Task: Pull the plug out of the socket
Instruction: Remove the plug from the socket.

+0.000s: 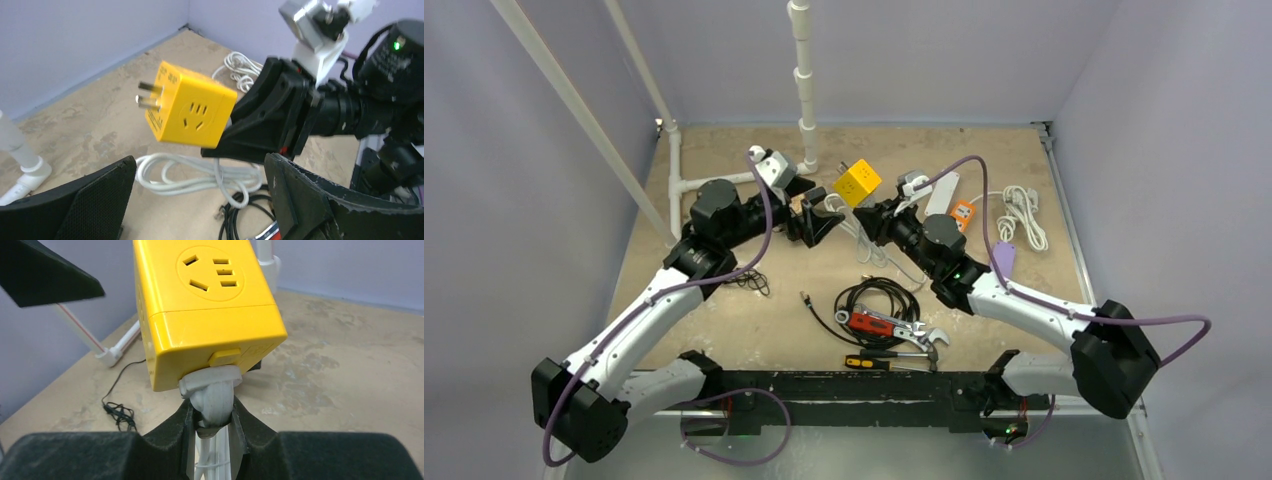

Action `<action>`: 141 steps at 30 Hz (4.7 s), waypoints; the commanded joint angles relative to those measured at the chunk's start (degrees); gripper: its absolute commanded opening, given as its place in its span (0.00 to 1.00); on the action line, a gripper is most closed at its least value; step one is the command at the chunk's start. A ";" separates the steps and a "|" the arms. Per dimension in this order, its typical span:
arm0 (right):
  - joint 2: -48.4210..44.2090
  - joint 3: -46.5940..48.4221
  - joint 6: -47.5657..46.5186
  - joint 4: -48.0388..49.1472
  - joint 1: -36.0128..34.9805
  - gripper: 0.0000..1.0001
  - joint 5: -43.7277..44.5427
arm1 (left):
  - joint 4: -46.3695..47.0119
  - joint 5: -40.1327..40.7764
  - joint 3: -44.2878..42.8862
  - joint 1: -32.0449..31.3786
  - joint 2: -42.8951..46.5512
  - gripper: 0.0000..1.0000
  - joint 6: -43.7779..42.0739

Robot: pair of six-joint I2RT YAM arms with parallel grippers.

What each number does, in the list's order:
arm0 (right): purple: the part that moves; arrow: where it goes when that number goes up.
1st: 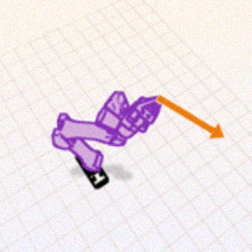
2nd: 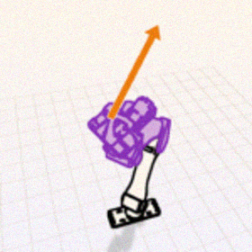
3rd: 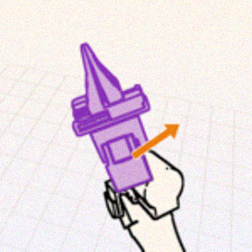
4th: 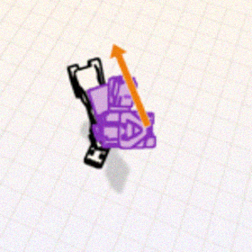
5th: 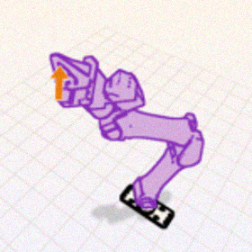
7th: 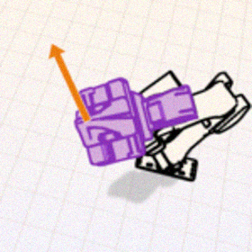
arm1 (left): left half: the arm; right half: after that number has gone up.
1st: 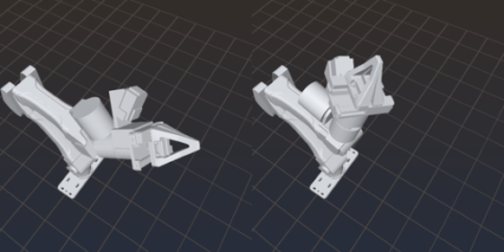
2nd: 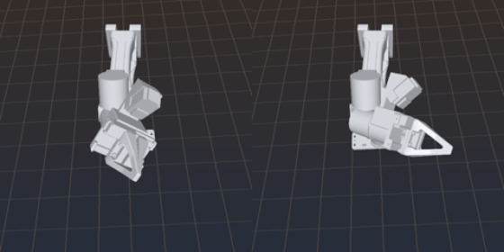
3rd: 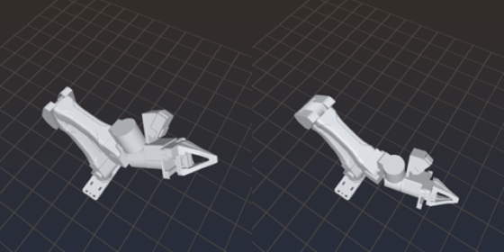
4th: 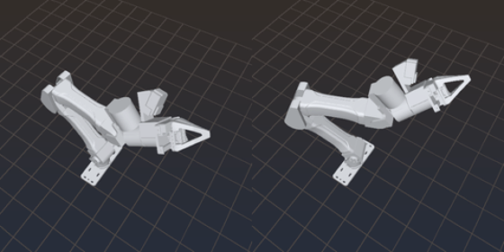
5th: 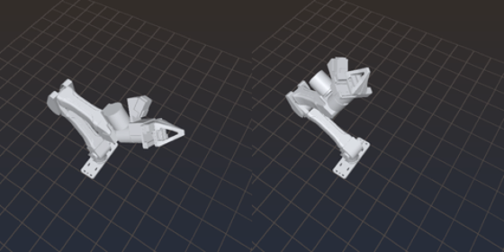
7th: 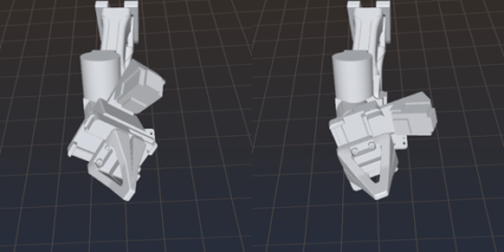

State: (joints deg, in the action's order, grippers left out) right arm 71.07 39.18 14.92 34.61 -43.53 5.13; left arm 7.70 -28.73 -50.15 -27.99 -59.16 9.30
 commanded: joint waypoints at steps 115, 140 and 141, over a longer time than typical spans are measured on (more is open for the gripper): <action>0.34 -0.28 -3.80 10.89 0.70 0.00 -27.48 | -1.77 18.30 -6.12 -9.63 -13.73 0.00 -5.43; 1.18 1.34 -3.20 7.84 -6.57 0.00 -8.26 | -1.43 17.35 -7.01 -6.77 -14.39 0.35 1.67; 1.30 1.43 -3.26 8.16 -6.53 0.00 -9.98 | -1.53 16.30 -7.33 -6.31 -14.33 0.37 1.90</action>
State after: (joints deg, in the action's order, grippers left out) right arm 74.08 37.47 11.31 33.41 -48.47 6.04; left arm 4.78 -8.62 -56.34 -36.03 -74.32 8.99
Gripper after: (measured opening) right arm 0.253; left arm 0.592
